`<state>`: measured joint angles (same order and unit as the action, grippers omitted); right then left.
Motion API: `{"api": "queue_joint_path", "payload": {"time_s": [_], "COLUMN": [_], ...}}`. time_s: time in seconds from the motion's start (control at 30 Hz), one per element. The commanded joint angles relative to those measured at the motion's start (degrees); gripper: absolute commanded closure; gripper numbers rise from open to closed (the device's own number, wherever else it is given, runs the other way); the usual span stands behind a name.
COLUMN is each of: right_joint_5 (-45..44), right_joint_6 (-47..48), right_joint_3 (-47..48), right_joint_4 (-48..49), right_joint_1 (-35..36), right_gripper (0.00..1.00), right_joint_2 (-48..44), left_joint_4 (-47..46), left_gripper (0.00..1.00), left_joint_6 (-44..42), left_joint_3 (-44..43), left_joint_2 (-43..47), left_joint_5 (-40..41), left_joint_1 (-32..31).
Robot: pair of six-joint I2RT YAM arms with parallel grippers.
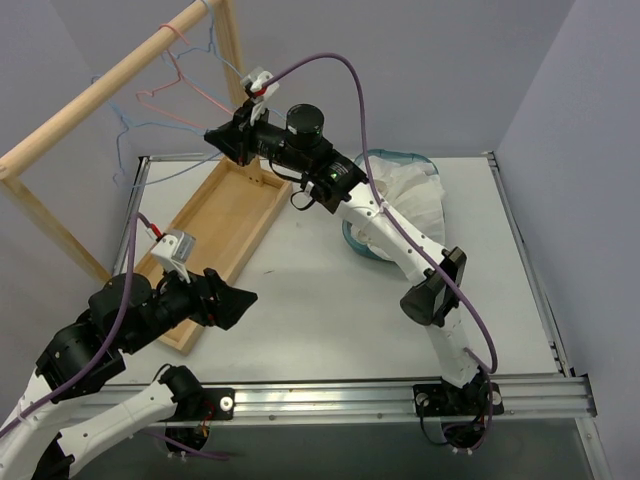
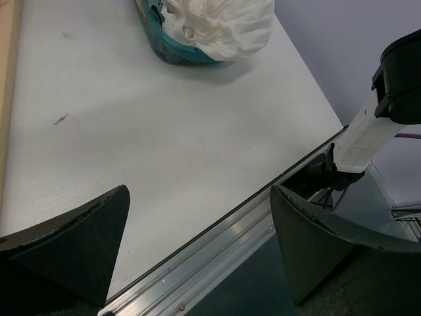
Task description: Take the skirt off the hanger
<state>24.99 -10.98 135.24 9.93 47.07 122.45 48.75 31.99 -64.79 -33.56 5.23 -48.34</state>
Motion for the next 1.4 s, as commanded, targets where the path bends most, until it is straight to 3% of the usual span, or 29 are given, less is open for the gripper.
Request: {"api": "queue_joint_path", "payload": {"time_s": [0.0,0.77,1.07,1.1,1.17,1.2,1.3,1.37], "right_joint_5": [-1.88,-6.71,-9.96,-10.83,-14.6,-15.67,-22.86,-29.34], "right_joint_6": [0.26,3.86,3.34,2.99,1.23,0.97,0.44,-0.53], "right_joint_3": [4.07,-22.03,-30.11,-30.38,-29.95,-29.95,-32.31,-35.29], "right_joint_4": [7.64,13.53,10.46,9.41,4.17,2.3,-3.33,-5.18], "right_joint_1": [0.13,0.74,1.18,1.1,1.18,1.36,2.32,2.76], "right_gripper": [1.0,1.0,1.0,0.98,0.75,0.58,0.32,0.22], "right_joint_2": [-3.0,-24.18,-29.55,-29.81,-29.82,-29.9,-31.48,-34.64], "left_joint_4": [-3.4,-5.95,-6.83,-7.18,-7.44,-7.79,-8.67,-9.55], "left_gripper": [0.04,0.04,0.04,0.04,0.04,0.04,0.05,0.06], "left_joint_6": [-1.05,0.71,-0.08,0.0,0.09,0.18,0.79,1.15], "left_joint_3": [-0.24,0.99,0.2,0.2,0.11,0.02,-0.16,0.11], "left_joint_2": [-0.54,-1.86,-4.58,-4.84,-6.16,-7.12,-8.1,-8.1], "left_joint_5": [-1.28,-3.21,-3.56,-3.65,-3.91,-4.35,-4.62,-4.71], "left_joint_1": [-0.18,-0.18,-0.18,-0.18,-0.18,-0.18,-0.18,-0.18]}}
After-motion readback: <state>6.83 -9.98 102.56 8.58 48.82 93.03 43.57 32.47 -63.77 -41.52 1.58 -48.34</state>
